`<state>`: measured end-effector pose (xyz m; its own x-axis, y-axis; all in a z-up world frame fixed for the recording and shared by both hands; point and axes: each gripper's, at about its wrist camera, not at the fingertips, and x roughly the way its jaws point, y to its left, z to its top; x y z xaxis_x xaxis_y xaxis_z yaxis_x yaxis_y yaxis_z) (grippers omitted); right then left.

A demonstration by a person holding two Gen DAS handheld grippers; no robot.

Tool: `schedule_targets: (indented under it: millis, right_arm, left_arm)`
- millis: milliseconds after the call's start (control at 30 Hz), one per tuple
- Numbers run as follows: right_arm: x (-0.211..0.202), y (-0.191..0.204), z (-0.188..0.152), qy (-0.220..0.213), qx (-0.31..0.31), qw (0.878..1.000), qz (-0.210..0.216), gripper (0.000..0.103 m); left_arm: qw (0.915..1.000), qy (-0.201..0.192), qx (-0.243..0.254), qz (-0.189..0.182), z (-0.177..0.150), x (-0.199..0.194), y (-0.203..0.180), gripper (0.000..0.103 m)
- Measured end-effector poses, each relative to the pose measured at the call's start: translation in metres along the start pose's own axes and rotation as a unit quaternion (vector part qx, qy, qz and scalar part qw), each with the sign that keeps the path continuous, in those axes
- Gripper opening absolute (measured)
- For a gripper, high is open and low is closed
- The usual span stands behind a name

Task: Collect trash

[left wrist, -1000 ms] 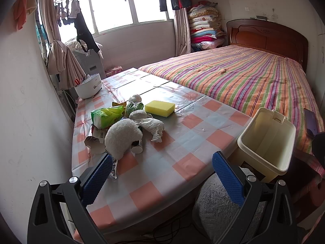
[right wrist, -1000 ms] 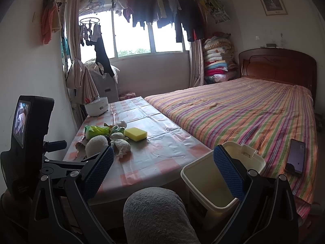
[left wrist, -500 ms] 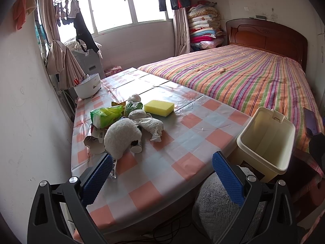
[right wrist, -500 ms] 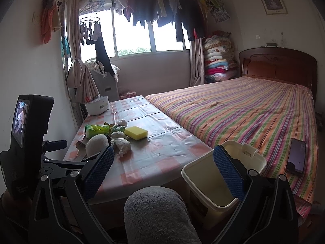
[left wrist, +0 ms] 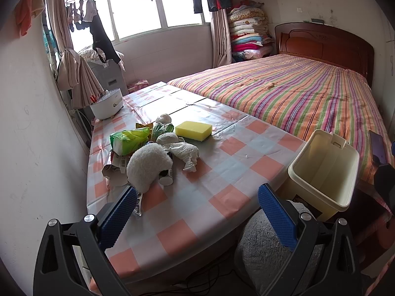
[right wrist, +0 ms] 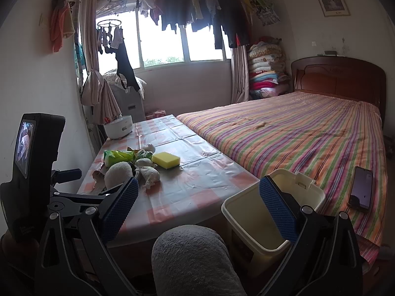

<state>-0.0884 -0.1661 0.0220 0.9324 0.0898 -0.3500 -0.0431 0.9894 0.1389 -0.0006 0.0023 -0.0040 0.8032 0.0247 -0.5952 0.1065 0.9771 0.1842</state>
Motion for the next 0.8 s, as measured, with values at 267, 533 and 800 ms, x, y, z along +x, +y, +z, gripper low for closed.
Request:
schedule_targets:
  millis: [267, 533, 800]
  right_arm:
    - [0.0009, -0.0004, -0.0007, 0.001, 0.000, 1.000, 0.000, 0.097]
    - [0.0009, -0.0004, -0.0007, 0.001, 0.001, 1.000, 0.000, 0.097]
    - [0.0012, -0.0005, -0.0015, 0.002, 0.000, 1.000, 0.001, 0.097]
  left_arm:
    - [1.0000, 0.000, 0.001, 0.000, 0.0000, 0.0002, 0.0000, 0.096]
    - [1.0000, 0.001, 0.001, 0.000, -0.0002, 0.0003, 0.0000, 0.096]
    - [1.0000, 0.001, 0.000, 0.000, -0.0001, 0.0003, 0.0002, 0.096]
